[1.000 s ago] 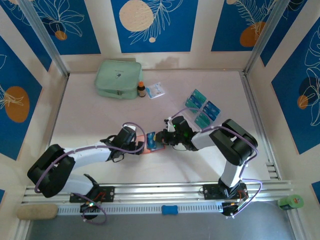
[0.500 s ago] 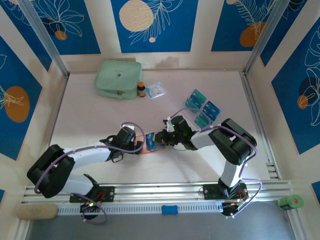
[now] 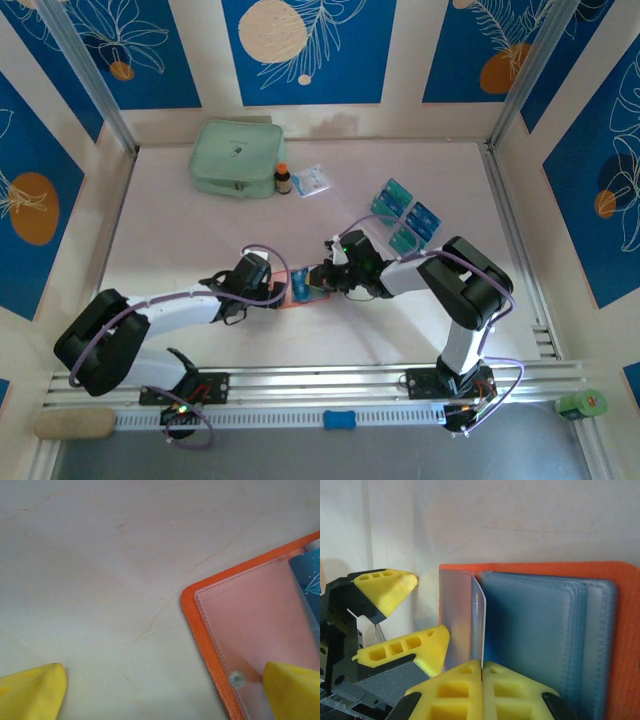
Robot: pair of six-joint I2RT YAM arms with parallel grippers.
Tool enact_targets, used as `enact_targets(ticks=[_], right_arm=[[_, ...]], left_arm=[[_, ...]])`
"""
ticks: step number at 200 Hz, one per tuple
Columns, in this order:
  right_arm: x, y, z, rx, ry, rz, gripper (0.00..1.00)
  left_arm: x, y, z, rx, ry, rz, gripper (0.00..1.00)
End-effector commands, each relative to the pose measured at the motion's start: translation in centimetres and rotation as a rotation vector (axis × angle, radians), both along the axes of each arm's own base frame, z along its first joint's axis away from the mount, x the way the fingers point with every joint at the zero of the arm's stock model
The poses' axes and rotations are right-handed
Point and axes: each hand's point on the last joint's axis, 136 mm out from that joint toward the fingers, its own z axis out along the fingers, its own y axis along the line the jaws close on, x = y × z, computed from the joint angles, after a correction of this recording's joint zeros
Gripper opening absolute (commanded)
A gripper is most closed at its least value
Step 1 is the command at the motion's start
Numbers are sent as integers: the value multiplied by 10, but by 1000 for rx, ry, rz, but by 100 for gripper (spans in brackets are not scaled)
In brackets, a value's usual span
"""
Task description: Put the credit cards into the card holder
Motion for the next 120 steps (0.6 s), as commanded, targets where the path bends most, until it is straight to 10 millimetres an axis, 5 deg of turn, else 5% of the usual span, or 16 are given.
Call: enact_targets(ticks=[1, 120], right_arm=[[-9, -2, -9, -41, 41, 22, 0], [-15, 7, -21, -85, 99, 64, 0]], left_arm=[[-2, 9, -5, 14, 11, 27, 100], [-2, 7, -8, 13, 17, 21, 100]])
